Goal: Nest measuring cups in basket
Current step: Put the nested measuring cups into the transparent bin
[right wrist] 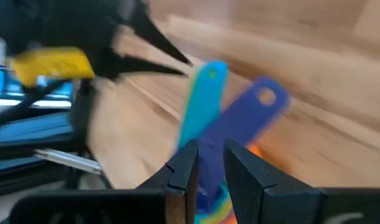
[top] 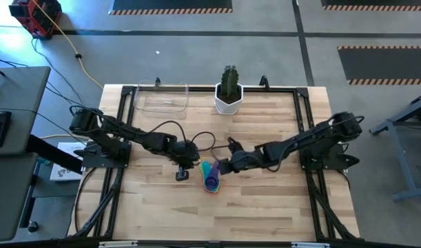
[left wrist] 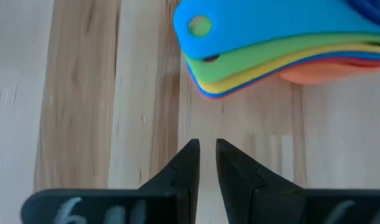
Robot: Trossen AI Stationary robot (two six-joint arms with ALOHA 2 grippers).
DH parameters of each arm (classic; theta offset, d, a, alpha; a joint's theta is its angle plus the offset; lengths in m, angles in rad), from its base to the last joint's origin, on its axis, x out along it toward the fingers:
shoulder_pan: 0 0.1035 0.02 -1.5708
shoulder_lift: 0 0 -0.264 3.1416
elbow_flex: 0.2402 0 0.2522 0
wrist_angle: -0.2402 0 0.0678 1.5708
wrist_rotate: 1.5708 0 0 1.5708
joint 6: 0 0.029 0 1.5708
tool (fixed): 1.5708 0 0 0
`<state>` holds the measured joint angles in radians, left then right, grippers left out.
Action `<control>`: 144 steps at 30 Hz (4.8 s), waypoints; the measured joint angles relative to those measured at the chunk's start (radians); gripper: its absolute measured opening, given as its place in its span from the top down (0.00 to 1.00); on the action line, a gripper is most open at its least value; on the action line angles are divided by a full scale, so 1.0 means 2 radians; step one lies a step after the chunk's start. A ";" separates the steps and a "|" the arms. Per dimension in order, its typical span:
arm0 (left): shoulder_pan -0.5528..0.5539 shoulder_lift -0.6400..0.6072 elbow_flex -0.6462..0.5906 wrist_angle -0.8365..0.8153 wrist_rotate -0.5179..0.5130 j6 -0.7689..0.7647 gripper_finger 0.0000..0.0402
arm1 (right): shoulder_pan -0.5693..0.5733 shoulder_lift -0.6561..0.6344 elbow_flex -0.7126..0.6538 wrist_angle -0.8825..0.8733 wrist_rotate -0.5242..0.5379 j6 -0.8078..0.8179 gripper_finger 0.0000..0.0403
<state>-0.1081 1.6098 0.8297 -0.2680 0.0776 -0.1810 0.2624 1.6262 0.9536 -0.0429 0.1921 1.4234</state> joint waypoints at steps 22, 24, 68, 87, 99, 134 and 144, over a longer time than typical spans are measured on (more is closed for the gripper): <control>0.000 0.015 0.000 0.050 -0.001 -0.001 0.89 | 0.018 0.071 0.004 -0.052 0.032 0.118 0.83; 0.000 0.015 0.000 0.050 -0.001 -0.001 0.89 | 0.016 0.076 0.004 -0.042 0.033 0.122 0.83; 0.000 0.015 0.000 0.068 -0.001 -0.014 0.89 | -0.016 0.084 0.004 0.081 -0.021 0.052 0.83; 0.000 -0.013 0.001 0.014 -0.015 -0.026 0.89 | -0.012 0.084 0.004 0.034 -0.036 0.050 0.83; 0.015 -0.053 0.001 -0.001 -0.040 -0.008 0.89 | -0.009 0.084 0.004 0.066 -0.033 0.028 0.83; 0.048 -0.053 0.045 -0.002 -0.041 0.058 0.89 | -0.006 -0.034 0.004 0.089 0.036 -0.221 0.83; 0.068 -0.053 0.045 -0.017 -0.039 0.046 0.89 | -0.048 -0.192 -0.010 0.089 0.018 -0.533 0.83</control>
<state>0.0286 1.5036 0.9207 -0.3011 -0.0012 -0.0900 0.1664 1.2416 0.9343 0.1357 0.2289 0.3581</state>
